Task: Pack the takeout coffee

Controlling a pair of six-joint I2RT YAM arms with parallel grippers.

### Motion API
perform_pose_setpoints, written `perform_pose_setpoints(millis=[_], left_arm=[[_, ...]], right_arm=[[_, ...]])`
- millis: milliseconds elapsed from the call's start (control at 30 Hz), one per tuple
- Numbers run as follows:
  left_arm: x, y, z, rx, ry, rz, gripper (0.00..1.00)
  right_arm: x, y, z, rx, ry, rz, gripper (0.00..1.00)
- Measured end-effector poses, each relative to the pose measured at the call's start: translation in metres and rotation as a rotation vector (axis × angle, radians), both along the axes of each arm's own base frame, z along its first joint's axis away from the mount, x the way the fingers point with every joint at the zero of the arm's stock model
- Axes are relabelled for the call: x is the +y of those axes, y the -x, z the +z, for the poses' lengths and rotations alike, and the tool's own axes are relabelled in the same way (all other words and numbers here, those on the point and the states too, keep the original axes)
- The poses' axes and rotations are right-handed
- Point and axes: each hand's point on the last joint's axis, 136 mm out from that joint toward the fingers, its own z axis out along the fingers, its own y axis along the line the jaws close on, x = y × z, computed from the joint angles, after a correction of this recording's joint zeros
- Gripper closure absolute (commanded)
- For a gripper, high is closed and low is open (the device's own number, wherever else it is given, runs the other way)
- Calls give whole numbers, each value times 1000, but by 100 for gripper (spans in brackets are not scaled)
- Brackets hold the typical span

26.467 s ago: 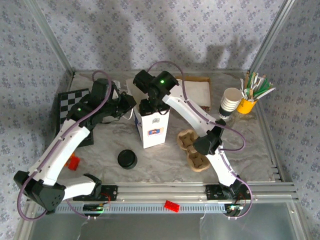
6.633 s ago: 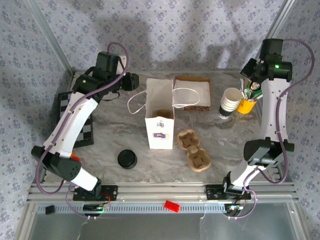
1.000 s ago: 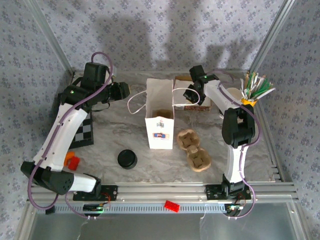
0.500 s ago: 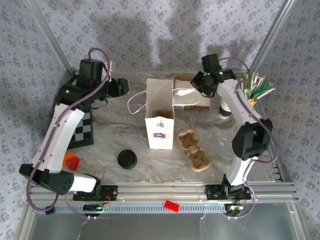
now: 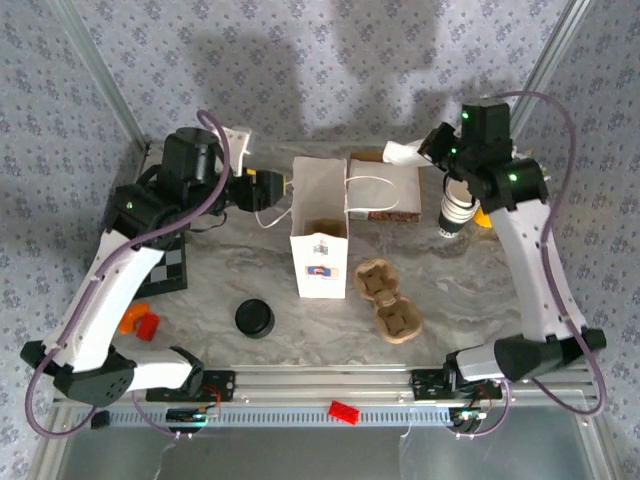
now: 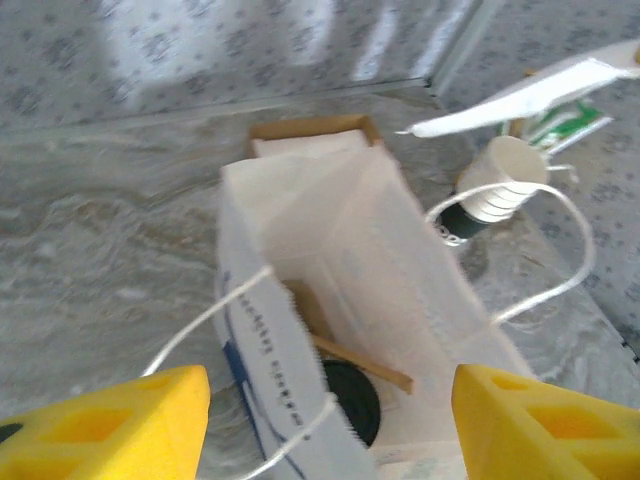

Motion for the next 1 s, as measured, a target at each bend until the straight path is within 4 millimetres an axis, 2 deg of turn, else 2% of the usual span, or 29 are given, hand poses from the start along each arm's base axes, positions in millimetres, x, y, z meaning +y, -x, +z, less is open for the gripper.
perform_pose_setpoints(millis=[167, 267, 400, 533, 733, 1000], left_arm=[[-52, 35, 21, -118, -12, -195, 28], [-81, 44, 35, -195, -23, -286, 24], [-110, 39, 40, -287, -40, -365, 16], [-137, 28, 34, -377, -80, -447, 13], [-160, 17, 25, -490, -128, -518, 11], [-180, 11, 16, -539, -136, -587, 31]], right_arm=[[4, 33, 33, -88, -24, 70, 100], [12, 46, 45, -117, -49, 126, 100], [26, 61, 57, -142, -86, 209, 100], [40, 75, 65, -156, -122, 292, 100], [53, 86, 77, -176, -152, 365, 100], [57, 97, 96, -222, -171, 405, 100]])
